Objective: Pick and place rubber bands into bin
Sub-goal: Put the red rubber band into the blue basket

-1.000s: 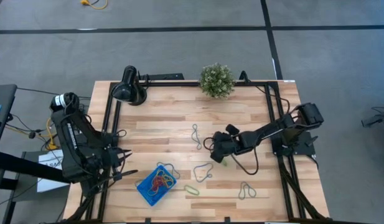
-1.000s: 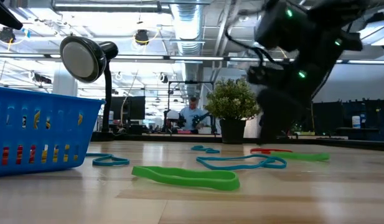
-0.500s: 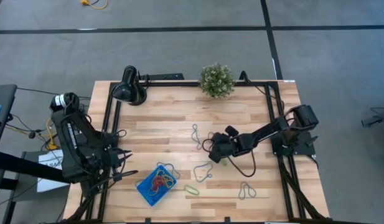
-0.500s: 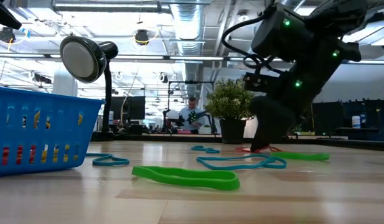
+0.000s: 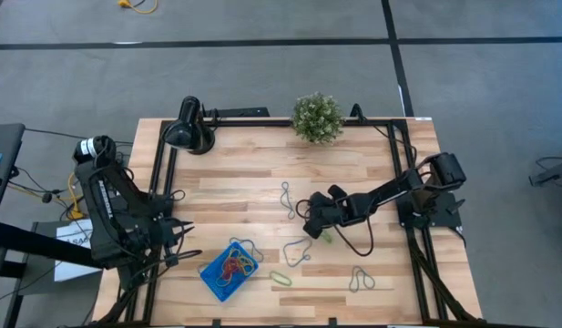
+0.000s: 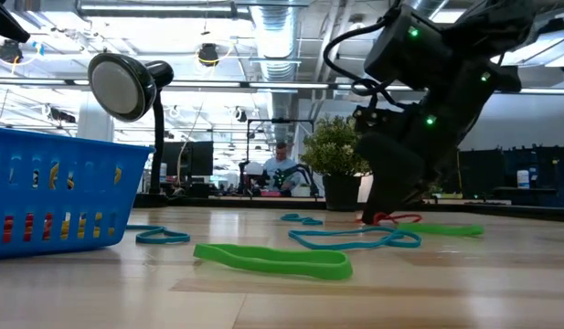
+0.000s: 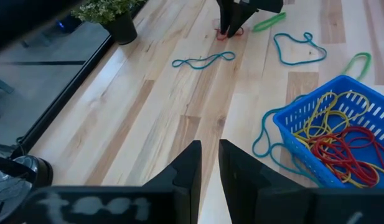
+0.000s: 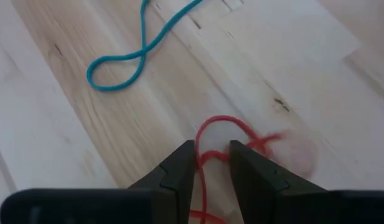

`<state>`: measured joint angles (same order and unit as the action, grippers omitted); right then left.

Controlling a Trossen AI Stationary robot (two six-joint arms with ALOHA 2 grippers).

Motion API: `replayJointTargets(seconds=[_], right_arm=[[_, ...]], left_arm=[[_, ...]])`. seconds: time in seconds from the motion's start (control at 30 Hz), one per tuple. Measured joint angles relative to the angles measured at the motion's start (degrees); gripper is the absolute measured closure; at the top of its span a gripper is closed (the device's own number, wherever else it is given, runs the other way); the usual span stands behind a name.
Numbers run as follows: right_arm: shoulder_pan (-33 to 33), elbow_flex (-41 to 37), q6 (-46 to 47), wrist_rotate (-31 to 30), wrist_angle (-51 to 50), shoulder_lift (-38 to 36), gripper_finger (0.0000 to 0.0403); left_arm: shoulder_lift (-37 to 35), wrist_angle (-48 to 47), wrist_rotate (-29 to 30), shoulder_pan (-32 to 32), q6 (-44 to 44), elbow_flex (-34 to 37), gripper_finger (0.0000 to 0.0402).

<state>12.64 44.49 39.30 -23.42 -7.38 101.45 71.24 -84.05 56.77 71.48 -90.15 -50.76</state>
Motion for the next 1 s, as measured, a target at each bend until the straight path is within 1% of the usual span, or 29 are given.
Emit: replayJointTargets(seconds=[0.13, 0.27, 0.33, 0.43, 0.47, 0.67, 0.8, 0.9, 1.0], right_arm=[[-0.02, 0.07, 2.39, 0.53, 1.54, 0.11, 0.0317], [0.0, 0.0, 2.62, 0.61, 2.29, 0.13, 0.0332], [0.02, 0.0, 2.78, -0.07, 2.45, 0.17, 0.0349], [0.11, 0.0, 2.76, -1.19, 2.9, 0.28, 0.0389], [0.11, -0.01, 2.37, -1.34, 3.02, 0.28, 0.0395], [0.48, -0.17, -0.33, -3.96, 4.9, -0.44, 0.04], [1.17, -0.17, -3.25, -5.09, 11.44, -2.96, 0.0401], [2.65, -0.15, -8.13, -4.56, 20.75, -5.31, 0.0401], [4.94, 0.0, -13.13, -2.66, 33.24, -7.32, 0.0402]], left_arm=[[0.0, 0.0, 0.0, -0.01, 0.11, 0.0, 0.0356], [0.0, -0.02, 0.0, 0.0, 0.13, 0.0, 0.0356], [0.0, -0.01, 0.0, 0.0, 0.13, 0.0, 0.0356], [0.0, -0.02, 0.0, -0.02, 0.13, 0.0, 0.0356], [0.0, -0.02, 0.0, 0.0, 0.15, 0.0, 0.0356], [0.0, -0.02, -0.02, 0.0, 0.83, 0.0, 0.0356], [0.0, -0.02, -0.02, -0.02, 1.07, 0.0, 0.0356], [0.0, -0.02, -0.02, 0.0, 1.07, 0.0, 0.0356], [0.0, -0.01, -0.02, -0.01, 1.07, 0.0, 0.0356]])
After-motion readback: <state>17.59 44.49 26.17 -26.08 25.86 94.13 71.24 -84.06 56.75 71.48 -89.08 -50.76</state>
